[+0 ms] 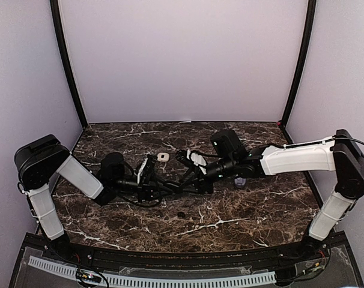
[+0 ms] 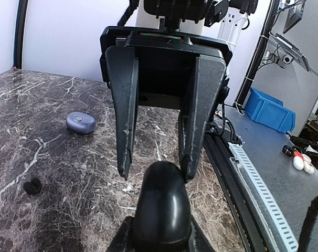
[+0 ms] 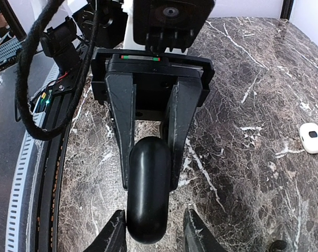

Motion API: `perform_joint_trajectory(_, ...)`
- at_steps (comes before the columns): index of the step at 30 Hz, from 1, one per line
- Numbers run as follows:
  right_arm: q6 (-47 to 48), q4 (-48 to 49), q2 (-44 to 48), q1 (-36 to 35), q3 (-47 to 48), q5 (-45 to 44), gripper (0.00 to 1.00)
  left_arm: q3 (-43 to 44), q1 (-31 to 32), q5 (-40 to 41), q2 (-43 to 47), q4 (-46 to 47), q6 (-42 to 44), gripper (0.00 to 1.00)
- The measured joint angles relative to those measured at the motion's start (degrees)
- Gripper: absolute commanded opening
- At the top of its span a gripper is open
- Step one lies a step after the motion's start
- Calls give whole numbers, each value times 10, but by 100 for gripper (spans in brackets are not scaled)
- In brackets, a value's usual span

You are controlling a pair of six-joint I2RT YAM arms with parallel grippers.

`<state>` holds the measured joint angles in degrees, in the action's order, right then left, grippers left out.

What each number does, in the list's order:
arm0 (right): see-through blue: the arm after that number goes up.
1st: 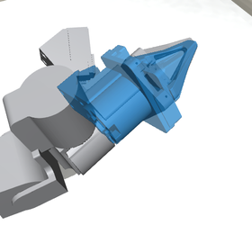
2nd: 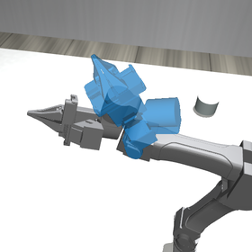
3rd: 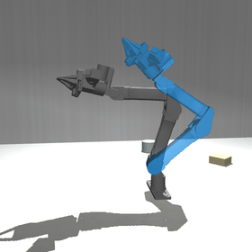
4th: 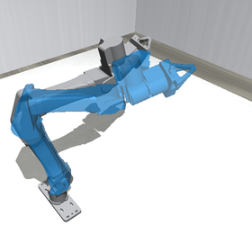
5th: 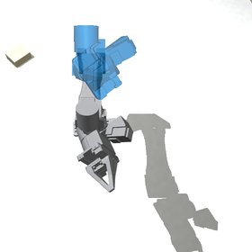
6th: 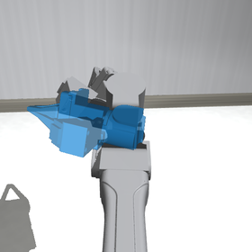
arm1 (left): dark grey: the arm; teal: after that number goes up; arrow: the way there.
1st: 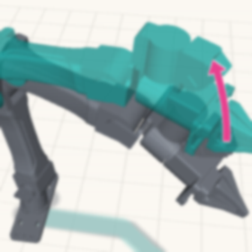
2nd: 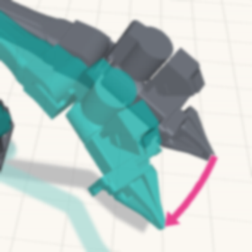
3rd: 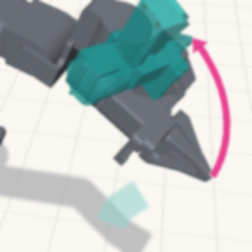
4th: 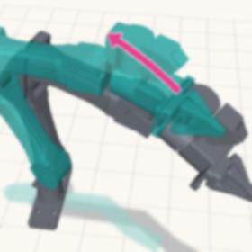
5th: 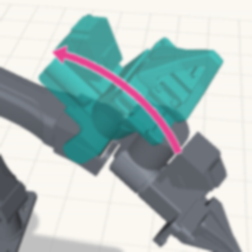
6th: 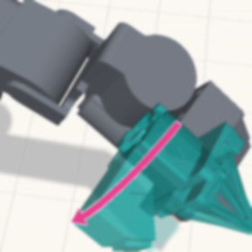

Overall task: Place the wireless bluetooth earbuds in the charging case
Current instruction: Open the charging case.

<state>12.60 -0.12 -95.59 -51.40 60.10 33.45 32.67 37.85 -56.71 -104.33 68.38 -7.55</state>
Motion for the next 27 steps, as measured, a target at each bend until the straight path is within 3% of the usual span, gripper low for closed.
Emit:
perform_joint_trajectory(12, -5, -18, 0, 0, 11, 12, 25, 2, 4, -1, 0, -21, 18, 0)
perform_joint_trajectory(17, -13, -30, 0, 3, 21, 18, 40, 2, 7, -1, 0, -26, 26, 0)
perform_joint_trajectory(27, -7, -40, -13, 1, 32, 26, 42, 13, 8, -1, 0, -45, 27, 0)
